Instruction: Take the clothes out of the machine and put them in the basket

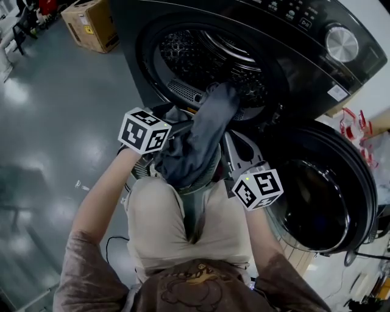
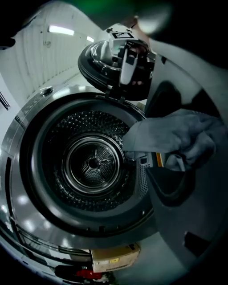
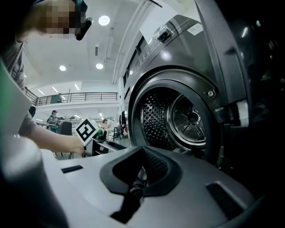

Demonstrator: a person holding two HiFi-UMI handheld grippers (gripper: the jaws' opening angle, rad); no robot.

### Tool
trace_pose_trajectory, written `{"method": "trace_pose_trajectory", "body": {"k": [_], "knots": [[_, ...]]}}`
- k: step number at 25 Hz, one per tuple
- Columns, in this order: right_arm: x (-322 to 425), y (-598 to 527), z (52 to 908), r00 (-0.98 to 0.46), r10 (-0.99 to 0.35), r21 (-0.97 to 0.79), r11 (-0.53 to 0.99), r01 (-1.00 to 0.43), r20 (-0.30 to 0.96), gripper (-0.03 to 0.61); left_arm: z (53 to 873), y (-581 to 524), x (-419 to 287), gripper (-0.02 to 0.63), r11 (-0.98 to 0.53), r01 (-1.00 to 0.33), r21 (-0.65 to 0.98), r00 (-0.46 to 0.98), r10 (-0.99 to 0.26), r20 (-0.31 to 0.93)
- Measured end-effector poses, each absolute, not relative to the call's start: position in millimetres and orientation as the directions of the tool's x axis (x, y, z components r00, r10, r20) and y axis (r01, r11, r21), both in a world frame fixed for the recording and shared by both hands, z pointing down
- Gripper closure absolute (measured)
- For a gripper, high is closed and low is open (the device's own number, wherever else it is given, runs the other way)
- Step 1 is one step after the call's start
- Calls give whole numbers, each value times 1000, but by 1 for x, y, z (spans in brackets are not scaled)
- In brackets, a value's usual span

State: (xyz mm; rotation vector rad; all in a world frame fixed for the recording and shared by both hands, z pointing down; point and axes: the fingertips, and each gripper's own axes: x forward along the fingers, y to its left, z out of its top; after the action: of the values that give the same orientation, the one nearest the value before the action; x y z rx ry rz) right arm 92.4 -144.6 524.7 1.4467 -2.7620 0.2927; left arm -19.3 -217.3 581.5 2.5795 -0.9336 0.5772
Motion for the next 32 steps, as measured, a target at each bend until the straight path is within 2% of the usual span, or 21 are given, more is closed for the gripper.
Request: {"method": "trace_pose_trajectory", "body": {"k": [9,19,22,23,26,28,32], "knots": [[102,-132,520,-548,-828,-135,534,-835,115,581,615,-267,70,258,-770,-614,171,728,-470,499],[121,-121,522,-505,-852,-129,490,-862,136,581,652,-307,98,261,-754,-645,124,672,-483,561],[124,-121,524,-500,-855,-127,485,-865,140,581,654,-308,100,306,-755,-650,82,652,-500,570],[124,-121,524,-499,-855,-128,484,-866,140,580,654,-309,99,351,-751,-656,74,643,-505,575],[123,-121,523,-505,-852,-125,491,-862,137,581,655,-312,92,431,-728,-678,102,635,-510,580],[124,-121,524,-504,-853,-124,490,-863,138,581,654,-310,89,534,-708,-681,186,661,-486,571],[123,-122,525,-507,-851,-128,492,-861,135,581,645,-301,85,560,-714,-666,215,683,-469,560]]}}
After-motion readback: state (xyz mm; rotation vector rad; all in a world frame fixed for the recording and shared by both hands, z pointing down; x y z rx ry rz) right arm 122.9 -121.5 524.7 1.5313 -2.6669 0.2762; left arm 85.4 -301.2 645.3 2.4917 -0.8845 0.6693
